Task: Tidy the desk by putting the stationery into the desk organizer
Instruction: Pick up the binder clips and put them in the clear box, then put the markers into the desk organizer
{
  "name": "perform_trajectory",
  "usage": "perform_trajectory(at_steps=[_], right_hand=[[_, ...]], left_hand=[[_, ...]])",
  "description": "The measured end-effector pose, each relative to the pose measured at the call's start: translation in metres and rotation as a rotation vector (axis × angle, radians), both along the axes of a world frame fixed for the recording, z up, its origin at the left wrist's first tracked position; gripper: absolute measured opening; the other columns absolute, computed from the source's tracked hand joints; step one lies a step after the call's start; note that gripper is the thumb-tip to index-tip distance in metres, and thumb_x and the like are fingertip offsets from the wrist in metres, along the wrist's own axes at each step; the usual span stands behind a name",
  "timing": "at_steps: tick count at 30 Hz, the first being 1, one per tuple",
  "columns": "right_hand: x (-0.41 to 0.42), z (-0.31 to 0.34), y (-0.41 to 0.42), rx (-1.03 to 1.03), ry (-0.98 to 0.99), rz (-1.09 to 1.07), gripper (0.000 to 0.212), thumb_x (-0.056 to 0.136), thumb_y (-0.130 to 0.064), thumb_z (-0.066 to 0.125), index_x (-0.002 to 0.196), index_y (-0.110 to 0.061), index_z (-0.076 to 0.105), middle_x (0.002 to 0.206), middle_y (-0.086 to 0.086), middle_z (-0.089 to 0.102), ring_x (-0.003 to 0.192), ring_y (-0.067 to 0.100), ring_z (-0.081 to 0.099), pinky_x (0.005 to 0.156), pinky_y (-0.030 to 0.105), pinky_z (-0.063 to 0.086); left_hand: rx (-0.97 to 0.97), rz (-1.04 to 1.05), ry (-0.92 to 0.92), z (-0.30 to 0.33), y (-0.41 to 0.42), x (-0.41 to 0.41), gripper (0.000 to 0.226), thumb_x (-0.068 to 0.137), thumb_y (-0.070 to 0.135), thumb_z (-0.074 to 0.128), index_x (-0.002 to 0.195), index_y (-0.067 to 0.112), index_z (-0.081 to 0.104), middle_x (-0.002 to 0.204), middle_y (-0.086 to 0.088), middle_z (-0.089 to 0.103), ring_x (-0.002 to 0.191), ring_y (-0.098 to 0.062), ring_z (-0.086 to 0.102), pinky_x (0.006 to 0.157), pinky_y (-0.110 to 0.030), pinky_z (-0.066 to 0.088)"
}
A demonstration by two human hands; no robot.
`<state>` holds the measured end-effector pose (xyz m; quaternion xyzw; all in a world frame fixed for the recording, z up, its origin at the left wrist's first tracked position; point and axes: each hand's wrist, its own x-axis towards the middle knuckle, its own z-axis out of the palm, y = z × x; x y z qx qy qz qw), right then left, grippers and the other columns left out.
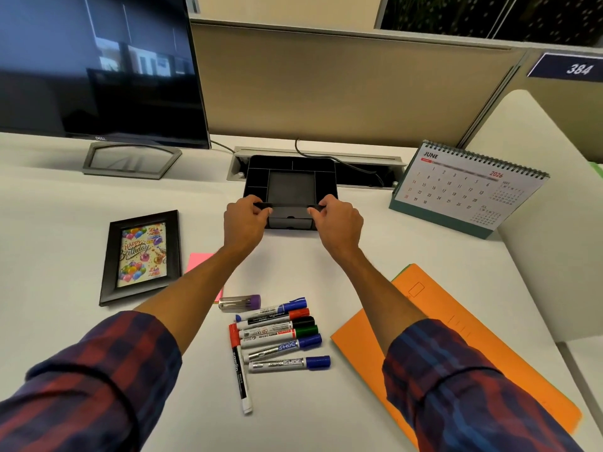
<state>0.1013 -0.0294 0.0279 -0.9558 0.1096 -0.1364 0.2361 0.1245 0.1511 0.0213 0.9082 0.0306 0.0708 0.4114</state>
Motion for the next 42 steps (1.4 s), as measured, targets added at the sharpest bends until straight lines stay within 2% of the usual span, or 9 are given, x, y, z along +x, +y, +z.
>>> perform_trajectory(at_steps=[6, 14, 17, 20, 26, 29, 34, 37, 42], right_hand=[[0.003, -0.003, -0.001, -0.003, -0.004, 0.007, 0.033, 0.092, -0.042, 0.061, 0.107, -0.013, 0.065, 0.087, 0.007, 0.072, 0.078, 0.024, 0.068, 0.074, 0.036, 0.056], [0.001, -0.006, 0.0, 0.075, -0.025, 0.029, 0.031, 0.094, -0.036, 0.061, 0.112, -0.011, 0.063, 0.091, 0.008, 0.072, 0.082, 0.024, 0.068, 0.075, 0.035, 0.057], [-0.003, -0.009, 0.001, 0.114, -0.027, 0.055, 0.037, 0.094, -0.032, 0.062, 0.124, -0.013, 0.058, 0.098, 0.008, 0.072, 0.087, 0.024, 0.068, 0.08, 0.033, 0.055], [-0.014, -0.013, 0.002, 0.144, -0.079, 0.077, 0.042, 0.093, -0.027, 0.063, 0.131, -0.014, 0.051, 0.094, 0.006, 0.071, 0.081, 0.021, 0.068, 0.076, 0.029, 0.053], [-0.04, -0.019, 0.006, 0.138, -0.142, 0.145, 0.018, 0.09, -0.025, 0.064, 0.102, -0.015, 0.056, 0.086, 0.002, 0.066, 0.069, 0.014, 0.058, 0.064, 0.026, 0.053], [-0.056, -0.026, 0.008, 0.134, -0.104, 0.201, 0.015, 0.091, -0.025, 0.062, 0.1, -0.014, 0.059, 0.09, 0.002, 0.067, 0.073, 0.014, 0.058, 0.066, 0.025, 0.049], [-0.085, -0.037, 0.012, 0.162, 0.031, 0.297, 0.019, 0.092, -0.025, 0.06, 0.109, -0.016, 0.065, 0.107, 0.0, 0.069, 0.094, 0.017, 0.063, 0.082, 0.033, 0.052], [-0.1, -0.043, 0.011, 0.185, 0.145, 0.365, 0.019, 0.092, -0.026, 0.059, 0.108, -0.02, 0.068, 0.109, -0.003, 0.07, 0.098, 0.016, 0.063, 0.082, 0.032, 0.05], [-0.118, -0.049, 0.01, 0.17, 0.333, 0.443, 0.026, 0.097, -0.028, 0.05, 0.115, -0.023, 0.068, 0.122, -0.006, 0.066, 0.11, 0.014, 0.058, 0.091, 0.031, 0.045]], left_hand=[[0.013, -0.015, 0.015, -0.004, 0.002, 0.014, 0.031, 0.09, 0.026, 0.069, 0.114, 0.006, 0.067, 0.088, -0.009, 0.074, 0.081, -0.022, 0.07, 0.081, -0.027, 0.051], [0.011, -0.046, 0.008, -0.006, 0.004, 0.015, 0.03, 0.091, 0.025, 0.067, 0.115, 0.006, 0.067, 0.088, -0.009, 0.074, 0.081, -0.022, 0.07, 0.086, -0.031, 0.054], [0.006, -0.072, 0.018, -0.004, 0.006, 0.01, 0.033, 0.093, 0.02, 0.065, 0.123, 0.006, 0.063, 0.094, -0.01, 0.073, 0.088, -0.025, 0.07, 0.09, -0.034, 0.051], [-0.016, -0.11, -0.007, -0.003, 0.01, 0.0, 0.046, 0.094, 0.015, 0.064, 0.137, 0.01, 0.051, 0.102, -0.01, 0.072, 0.095, -0.025, 0.067, 0.093, -0.037, 0.05], [-0.048, -0.084, -0.087, -0.006, 0.021, -0.028, 0.06, 0.093, 0.018, 0.064, 0.147, 0.013, 0.037, 0.109, -0.011, 0.071, 0.096, -0.027, 0.068, 0.093, -0.041, 0.05], [-0.047, -0.088, -0.115, -0.009, 0.031, -0.049, 0.056, 0.094, 0.019, 0.062, 0.145, 0.014, 0.04, 0.109, -0.01, 0.071, 0.095, -0.025, 0.068, 0.09, -0.037, 0.051], [0.014, -0.106, -0.138, -0.022, 0.054, -0.089, 0.049, 0.093, 0.021, 0.062, 0.139, 0.013, 0.047, 0.107, -0.006, 0.071, 0.093, -0.024, 0.068, 0.085, -0.032, 0.052], [0.017, -0.097, -0.138, -0.029, 0.063, -0.116, 0.048, 0.091, 0.018, 0.065, 0.136, 0.011, 0.049, 0.11, -0.008, 0.07, 0.097, -0.024, 0.067, 0.087, -0.033, 0.051], [-0.015, -0.085, -0.097, -0.045, 0.075, -0.164, 0.053, 0.091, 0.015, 0.065, 0.14, 0.011, 0.045, 0.119, -0.009, 0.066, 0.104, -0.024, 0.064, 0.086, -0.031, 0.048]])
